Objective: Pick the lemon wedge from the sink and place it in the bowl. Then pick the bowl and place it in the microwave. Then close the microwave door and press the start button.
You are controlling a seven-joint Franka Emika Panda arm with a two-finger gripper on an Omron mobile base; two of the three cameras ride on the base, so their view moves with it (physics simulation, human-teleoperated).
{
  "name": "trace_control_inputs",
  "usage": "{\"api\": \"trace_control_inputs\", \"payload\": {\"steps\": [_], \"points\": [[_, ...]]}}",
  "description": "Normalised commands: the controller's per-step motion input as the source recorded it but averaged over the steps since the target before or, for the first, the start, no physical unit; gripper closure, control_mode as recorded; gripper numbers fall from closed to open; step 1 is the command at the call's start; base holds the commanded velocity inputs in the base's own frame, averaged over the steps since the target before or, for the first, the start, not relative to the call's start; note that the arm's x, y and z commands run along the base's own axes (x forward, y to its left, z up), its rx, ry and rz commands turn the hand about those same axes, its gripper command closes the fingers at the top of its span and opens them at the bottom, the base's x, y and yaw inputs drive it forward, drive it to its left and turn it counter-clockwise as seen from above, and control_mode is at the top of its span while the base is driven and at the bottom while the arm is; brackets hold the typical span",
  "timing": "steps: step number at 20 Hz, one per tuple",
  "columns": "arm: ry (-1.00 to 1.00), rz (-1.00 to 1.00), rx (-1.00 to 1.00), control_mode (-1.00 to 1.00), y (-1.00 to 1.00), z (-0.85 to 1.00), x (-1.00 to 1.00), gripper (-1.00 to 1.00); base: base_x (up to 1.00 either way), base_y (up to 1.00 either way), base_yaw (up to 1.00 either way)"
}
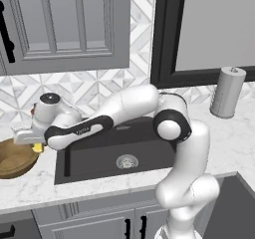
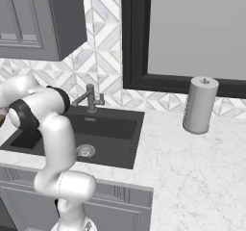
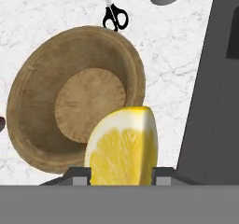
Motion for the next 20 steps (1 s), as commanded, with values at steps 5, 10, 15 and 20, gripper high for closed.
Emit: {"api": "trace_control_inputs", "payload": {"steps": [5, 10, 15, 20], "points": [[0.00, -0.04, -0.04, -1.00, 0.40, 0.00, 0.13, 1.00, 0.00, 0.00, 0.00], [0.04, -0.10, -0.03, -1.00, 0.17, -0.14, 0.15, 1.00, 0.00, 0.00, 0.00], [0.03, -0.11, -0.02, -1.00, 0.06, -0.36, 0.08, 1.00, 0.00, 0.00, 0.00], [0.00, -0.07, -0.01, -1.00, 0.02, -0.50, 0.04, 1.00, 0.00, 0.00, 0.00]]}}
